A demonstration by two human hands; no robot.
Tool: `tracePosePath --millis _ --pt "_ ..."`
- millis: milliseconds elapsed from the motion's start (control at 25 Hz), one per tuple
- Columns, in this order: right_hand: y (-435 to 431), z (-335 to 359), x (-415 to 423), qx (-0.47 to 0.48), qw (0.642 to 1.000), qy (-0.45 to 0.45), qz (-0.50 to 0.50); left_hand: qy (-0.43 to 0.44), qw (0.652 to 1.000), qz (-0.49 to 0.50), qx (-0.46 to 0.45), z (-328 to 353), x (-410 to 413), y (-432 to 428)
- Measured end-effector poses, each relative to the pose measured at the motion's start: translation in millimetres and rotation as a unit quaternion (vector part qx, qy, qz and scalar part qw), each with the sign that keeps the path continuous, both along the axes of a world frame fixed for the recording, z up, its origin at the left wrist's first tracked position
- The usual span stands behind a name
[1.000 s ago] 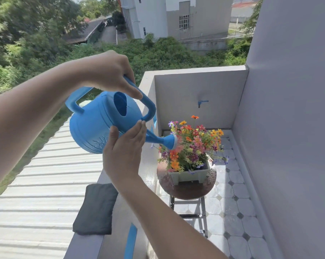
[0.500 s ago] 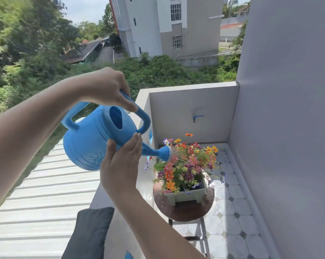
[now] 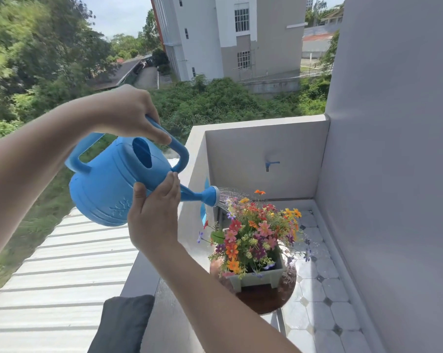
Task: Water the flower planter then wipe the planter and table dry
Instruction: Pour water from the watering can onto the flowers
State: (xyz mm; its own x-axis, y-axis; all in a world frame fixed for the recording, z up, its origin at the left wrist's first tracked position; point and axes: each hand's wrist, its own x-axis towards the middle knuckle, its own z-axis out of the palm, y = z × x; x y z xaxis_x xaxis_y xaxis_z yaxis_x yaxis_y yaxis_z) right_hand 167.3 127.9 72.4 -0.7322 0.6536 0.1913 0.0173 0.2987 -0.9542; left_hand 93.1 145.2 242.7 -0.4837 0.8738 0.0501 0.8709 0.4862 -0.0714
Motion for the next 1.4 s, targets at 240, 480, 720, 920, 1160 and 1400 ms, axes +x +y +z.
tracePosePath --millis 240,480,720,920,1160,1400 --pt "-22 -2 4 -0.04 0.999 -0.002 0.035 -0.016 0.999 0.022 -0.018 -6 -5 -18" --pt "-20 -7 22 -0.022 0.999 -0.028 0.001 -0.042 0.999 0.004 -0.028 -15 4 -11" --pt "-7 -2 22 -0.019 0.999 -0.024 -0.028 -0.051 0.998 -0.026 -0.004 -9 7 3" --pt "-11 1 16 -0.024 0.999 -0.027 -0.005 -0.04 0.999 -0.015 -0.012 -7 1 -3" --pt "-31 -7 26 -0.051 0.998 -0.039 0.019 -0.05 0.997 -0.005 -0.058 -18 -1 -16" --pt "-32 -11 43 -0.051 0.997 -0.059 -0.005 -0.063 0.995 -0.027 -0.072 -26 18 -3"
